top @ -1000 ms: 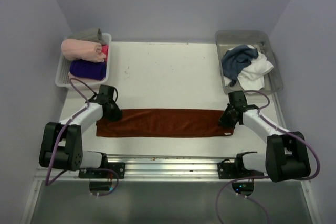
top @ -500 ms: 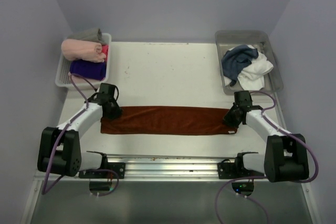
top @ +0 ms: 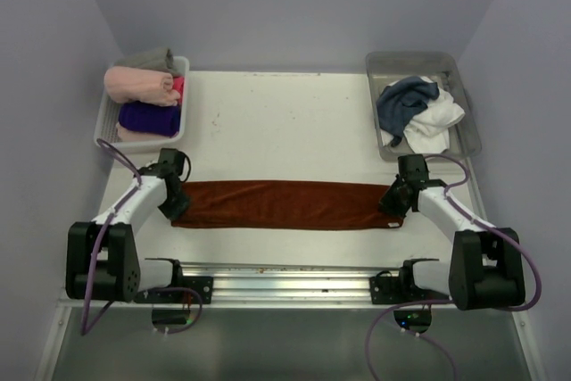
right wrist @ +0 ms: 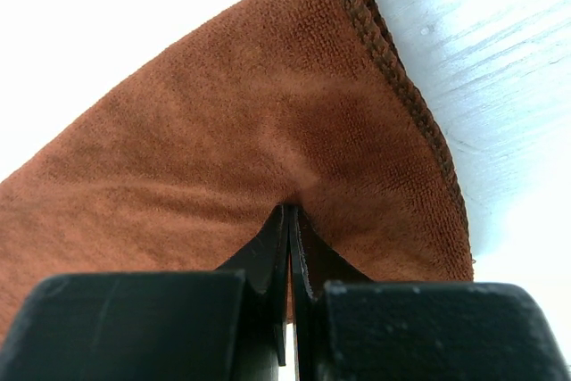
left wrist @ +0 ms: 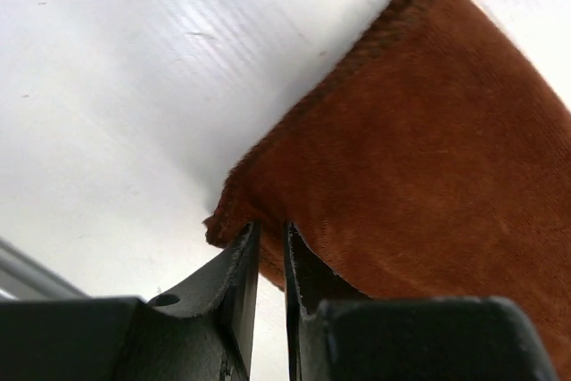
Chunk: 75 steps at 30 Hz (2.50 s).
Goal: Roll the towels
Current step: Fold the towel
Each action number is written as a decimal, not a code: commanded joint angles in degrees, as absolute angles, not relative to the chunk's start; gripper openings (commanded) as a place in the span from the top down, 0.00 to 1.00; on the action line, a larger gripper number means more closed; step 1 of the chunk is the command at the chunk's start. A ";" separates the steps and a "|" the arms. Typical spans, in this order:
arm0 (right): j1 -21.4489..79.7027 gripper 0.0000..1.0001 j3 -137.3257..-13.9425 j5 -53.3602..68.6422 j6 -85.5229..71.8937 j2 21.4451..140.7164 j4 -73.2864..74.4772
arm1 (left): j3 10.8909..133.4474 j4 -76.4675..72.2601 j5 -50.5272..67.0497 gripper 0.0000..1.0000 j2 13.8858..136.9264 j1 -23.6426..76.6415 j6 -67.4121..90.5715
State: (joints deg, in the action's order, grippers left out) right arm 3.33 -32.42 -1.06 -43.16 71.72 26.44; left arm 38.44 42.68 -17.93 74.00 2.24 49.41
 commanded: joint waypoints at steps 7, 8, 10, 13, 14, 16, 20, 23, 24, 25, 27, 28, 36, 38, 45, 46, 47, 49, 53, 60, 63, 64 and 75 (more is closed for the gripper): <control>0.18 0.93 -37.09 -4.40 -38.77 70.84 30.14 | 39.64 44.48 -19.87 0.76 74.87 0.00 52.47; -2.43 0.90 -37.61 -4.31 -38.41 70.58 30.76 | 38.59 43.60 -19.25 0.76 76.19 0.00 52.12; -3.86 0.80 -38.05 -4.39 -36.83 69.44 31.46 | 37.88 42.11 -18.20 0.76 77.51 -1.67 51.86; -6.76 0.67 -38.23 -4.40 -34.98 68.47 32.52 | 37.09 41.14 -17.67 0.76 78.57 -1.67 51.42; -7.46 0.67 -38.23 -4.13 -34.63 68.38 32.52 | 36.83 41.05 -17.49 0.76 78.40 -1.76 51.42; -9.22 0.67 -38.32 -3.96 -33.67 68.64 32.70 | 36.74 41.13 -17.75 0.76 78.22 -1.76 51.33; -10.72 0.60 -38.67 -1.68 -32.08 71.45 31.82 | 36.48 40.69 -17.58 0.76 78.05 -1.76 51.24; -10.99 0.53 -38.41 -0.18 -30.85 73.91 30.68 | 36.30 39.90 -17.14 0.76 78.40 -1.76 51.06; -10.99 0.52 -38.06 -0.26 -30.59 74.53 30.24 | 36.21 39.82 -16.96 0.76 78.40 -1.67 50.98; -10.99 0.52 -37.71 0.52 -30.59 74.79 29.80 | 36.21 39.47 -16.88 0.76 78.49 -1.76 50.89; -10.99 0.52 -36.65 1.84 -30.41 75.84 28.83 | 36.21 39.38 -16.79 0.76 78.57 -1.76 50.89; -10.99 0.52 -36.04 2.19 -30.41 76.28 28.48 | 36.38 39.29 -16.70 0.77 78.40 -1.76 50.89; -10.99 0.82 -33.84 6.50 -30.50 76.91 25.22 | 36.65 39.20 -16.70 0.77 78.57 -1.76 50.80; -10.99 0.99 -34.10 6.94 -30.67 75.24 25.31 | 36.47 39.11 -16.61 0.77 78.57 -1.76 50.80; -10.99 1.00 -36.03 4.84 -31.99 66.63 28.82 | 34.55 35.78 -13.20 0.78 79.10 -1.67 49.75; -10.99 1.00 -36.91 4.49 -31.99 65.66 29.35 | 33.58 34.99 -12.31 0.78 79.10 -1.58 49.66; -10.99 1.00 -37.52 4.40 -32.17 64.09 31.01 | 33.05 34.20 -10.56 0.78 79.19 -1.32 49.57; -10.99 1.00 -38.67 4.48 -31.99 62.85 32.34 | 32.09 32.61 -9.32 0.79 79.28 -0.88 49.92; -10.99 1.00 -42.18 6.76 -31.47 60.03 34.45 | 31.64 30.85 -7.30 0.79 79.98 3.06 51.15; -10.81 1.00 -46.93 11.06 -31.55 53.36 37.35 | 33.31 27.78 -4.84 0.80 83.40 9.22 53.08; -9.94 1.00 -48.86 13.09 -32.17 50.98 38.05 | 33.31 26.37 -4.04 0.80 84.02 11.24 53.87; -9.58 1.00 -50.09 13.62 -32.52 50.28 38.32 | 33.22 26.11 -3.87 0.80 84.28 12.29 53.96; 13.34 1.00 -59.67 7.56 -40.86 55.62 31.91 | 32.52 29.16 -6.15 0.80 79.73 14.24 52.56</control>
